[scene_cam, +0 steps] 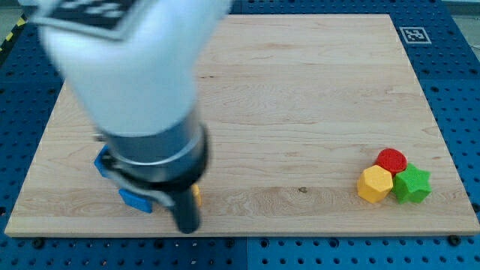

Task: Move the blue triangle to the top left side of the yellow heart

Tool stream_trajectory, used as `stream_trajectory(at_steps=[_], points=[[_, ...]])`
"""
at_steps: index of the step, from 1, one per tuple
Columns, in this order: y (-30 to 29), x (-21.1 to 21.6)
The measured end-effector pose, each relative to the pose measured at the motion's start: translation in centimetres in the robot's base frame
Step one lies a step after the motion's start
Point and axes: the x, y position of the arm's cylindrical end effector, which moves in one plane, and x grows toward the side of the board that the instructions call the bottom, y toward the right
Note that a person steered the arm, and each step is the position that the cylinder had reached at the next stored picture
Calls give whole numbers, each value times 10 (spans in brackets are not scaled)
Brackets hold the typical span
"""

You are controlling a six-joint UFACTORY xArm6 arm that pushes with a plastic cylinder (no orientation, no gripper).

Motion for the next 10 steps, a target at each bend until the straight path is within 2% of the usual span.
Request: stream_trajectory(at_steps=[1, 2, 4, 5, 6, 7, 10], points=[[35, 0], [22, 1], [-103, 1], [-135, -12], [-135, -26], [-130, -20], [-51, -25]])
